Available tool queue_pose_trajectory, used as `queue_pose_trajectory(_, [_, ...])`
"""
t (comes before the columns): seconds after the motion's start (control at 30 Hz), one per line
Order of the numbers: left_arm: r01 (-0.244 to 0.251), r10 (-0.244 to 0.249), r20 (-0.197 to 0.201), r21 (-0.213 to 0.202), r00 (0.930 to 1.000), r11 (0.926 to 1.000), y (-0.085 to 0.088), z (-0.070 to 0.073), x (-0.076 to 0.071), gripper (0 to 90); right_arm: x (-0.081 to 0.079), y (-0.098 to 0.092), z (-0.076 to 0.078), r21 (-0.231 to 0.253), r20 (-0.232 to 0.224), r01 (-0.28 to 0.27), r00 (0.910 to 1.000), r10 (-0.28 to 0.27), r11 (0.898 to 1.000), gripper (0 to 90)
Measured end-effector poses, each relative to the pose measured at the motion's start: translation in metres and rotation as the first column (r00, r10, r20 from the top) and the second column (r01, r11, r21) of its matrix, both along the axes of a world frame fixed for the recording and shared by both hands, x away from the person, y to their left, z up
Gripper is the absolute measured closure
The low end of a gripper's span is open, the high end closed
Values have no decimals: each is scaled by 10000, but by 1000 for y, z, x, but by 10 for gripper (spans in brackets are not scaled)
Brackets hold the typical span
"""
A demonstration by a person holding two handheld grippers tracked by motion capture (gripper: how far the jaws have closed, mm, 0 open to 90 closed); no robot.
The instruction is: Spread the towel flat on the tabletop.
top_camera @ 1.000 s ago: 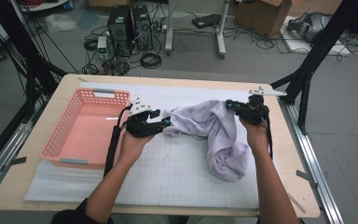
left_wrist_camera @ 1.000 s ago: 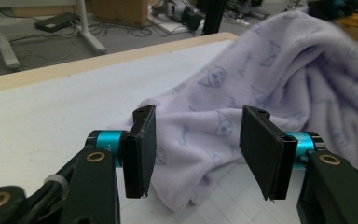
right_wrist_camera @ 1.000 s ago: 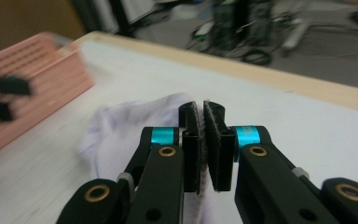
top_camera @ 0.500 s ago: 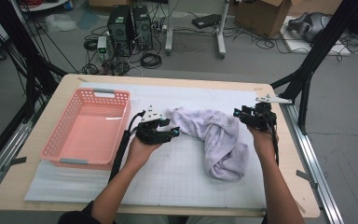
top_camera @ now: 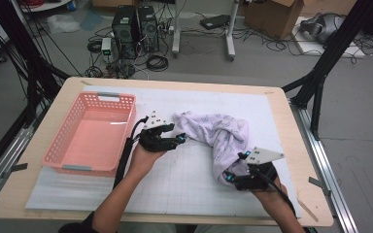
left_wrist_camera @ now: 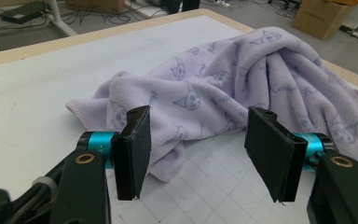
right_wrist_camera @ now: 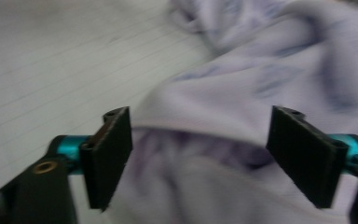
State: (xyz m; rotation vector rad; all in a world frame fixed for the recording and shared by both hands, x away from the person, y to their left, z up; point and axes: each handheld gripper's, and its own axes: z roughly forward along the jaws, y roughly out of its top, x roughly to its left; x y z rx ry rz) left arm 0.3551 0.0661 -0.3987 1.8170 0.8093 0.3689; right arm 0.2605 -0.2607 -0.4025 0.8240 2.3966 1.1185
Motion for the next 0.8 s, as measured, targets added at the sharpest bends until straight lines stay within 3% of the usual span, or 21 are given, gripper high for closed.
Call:
queue_pose_trajectory(0.03, [-7,7,-4,-2,10000,10000,0,0,0,412,-2,6,-5,-181,-90,-158,9998,156,9997,184])
queue_pose_trajectory(0.1, [7,-7,-59,-5,10000,10000,1,-1,-1,412,-1,17,-14,-1003,-113,-238,9997,228,9947,179])
queue_pose_trajectory(0.17, [-13,13,-23,16,10000,10000,1,0,-2,412,7,24,-22,-1388,-90,5,10000,-18,9903,176])
queue_pose_trajectory(0.3, [-72,72,20,-64,10000,10000,5,1,-4,415,29,30,-34,-2456,27,324,9995,-327,9688,172])
queue_pose_trajectory(0.37, [-92,92,-19,-65,10000,9999,8,0,-5,418,39,27,-35,-2004,-180,462,9985,-509,9786,290])
queue_pose_trajectory(0.43, [-107,107,-35,-81,9999,9999,11,-1,-6,420,45,24,-35,-1492,-669,416,9964,-521,9879,511])
queue_pose_trajectory(0.5, [-161,160,-54,-160,9999,9997,14,-2,-7,423,45,28,-36,-1224,-930,544,9935,-660,9910,667])
queue_pose_trajectory(0.57, [-215,214,-37,-235,9998,9995,17,-2,-9,428,40,35,-33,-1305,-1081,780,9898,-924,9884,709])
queue_pose_trajectory(0.6, [-222,222,-18,-278,9998,9994,19,-1,-9,429,38,38,-31,-1024,-1450,512,9872,-658,9934,716])
queue_pose_trajectory(0.63, [-249,249,-8,-283,9997,9993,20,-1,-9,430,35,41,-29,-576,-1841,231,9823,-334,9981,719])
queue_pose_trajectory(0.7, [-275,276,49,-319,9996,9991,23,1,-10,433,27,52,-21,213,-2085,-437,9769,472,9988,718])
queue_pose_trajectory(0.8, [-368,372,97,-371,9993,9986,26,3,-11,436,23,59,0,1814,-2145,-901,9682,1289,9793,713])
